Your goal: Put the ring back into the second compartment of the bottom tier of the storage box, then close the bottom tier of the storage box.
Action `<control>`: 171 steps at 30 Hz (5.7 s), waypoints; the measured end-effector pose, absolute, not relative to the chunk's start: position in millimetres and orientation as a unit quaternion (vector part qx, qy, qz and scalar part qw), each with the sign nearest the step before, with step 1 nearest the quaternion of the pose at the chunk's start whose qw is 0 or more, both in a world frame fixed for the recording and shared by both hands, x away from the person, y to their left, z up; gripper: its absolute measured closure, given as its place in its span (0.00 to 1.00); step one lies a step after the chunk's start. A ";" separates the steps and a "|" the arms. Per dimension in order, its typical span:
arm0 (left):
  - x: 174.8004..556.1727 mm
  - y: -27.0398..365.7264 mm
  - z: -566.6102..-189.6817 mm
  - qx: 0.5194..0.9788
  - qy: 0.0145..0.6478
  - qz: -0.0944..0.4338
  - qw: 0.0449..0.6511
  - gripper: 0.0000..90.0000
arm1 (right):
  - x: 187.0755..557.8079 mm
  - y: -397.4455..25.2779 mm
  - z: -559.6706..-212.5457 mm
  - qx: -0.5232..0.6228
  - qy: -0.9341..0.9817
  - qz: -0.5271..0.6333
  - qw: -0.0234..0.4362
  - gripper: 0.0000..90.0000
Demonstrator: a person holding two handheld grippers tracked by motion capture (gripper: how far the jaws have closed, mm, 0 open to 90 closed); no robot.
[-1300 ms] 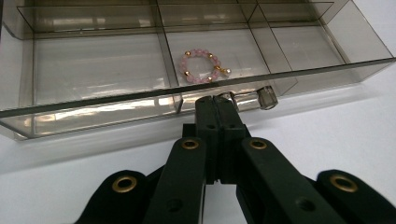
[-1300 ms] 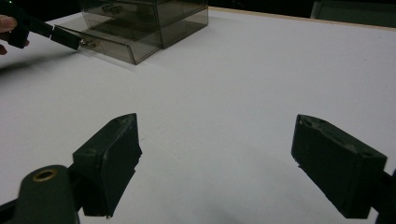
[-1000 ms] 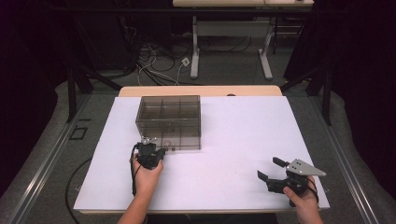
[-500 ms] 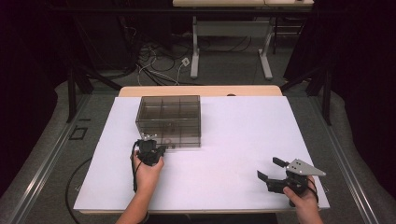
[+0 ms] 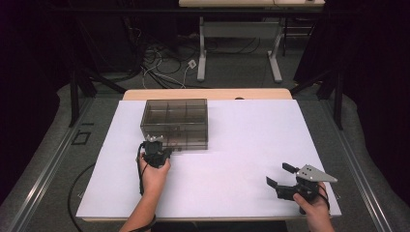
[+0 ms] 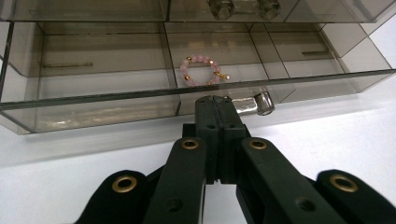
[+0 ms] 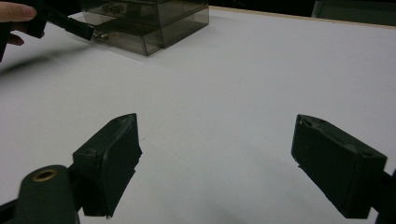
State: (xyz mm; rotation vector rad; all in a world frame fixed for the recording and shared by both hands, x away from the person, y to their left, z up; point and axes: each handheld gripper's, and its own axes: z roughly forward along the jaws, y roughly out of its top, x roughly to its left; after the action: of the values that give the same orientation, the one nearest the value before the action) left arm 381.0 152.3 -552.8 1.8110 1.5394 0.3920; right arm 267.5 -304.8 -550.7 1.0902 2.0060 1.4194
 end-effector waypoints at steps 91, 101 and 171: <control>399.9 148.2 -545.9 0.691 0.589 0.178 0.380 0.80 | 272.2 -301.0 -551.5 0.392 0.730 0.514 0.223 0.16; 394.6 146.2 -539.3 0.697 0.576 0.187 0.385 0.71 | 272.2 -301.8 -551.4 0.390 0.728 0.516 0.226 0.16; 287.8 199.4 -483.4 0.690 0.465 0.209 0.513 0.01 | 263.8 -304.9 -548.9 0.392 0.725 0.516 0.236 0.16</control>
State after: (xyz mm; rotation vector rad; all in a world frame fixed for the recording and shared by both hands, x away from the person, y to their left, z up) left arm 287.8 199.4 -483.4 1.6594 1.1192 0.5027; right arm 263.8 -304.9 -548.9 1.0740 1.9869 1.4138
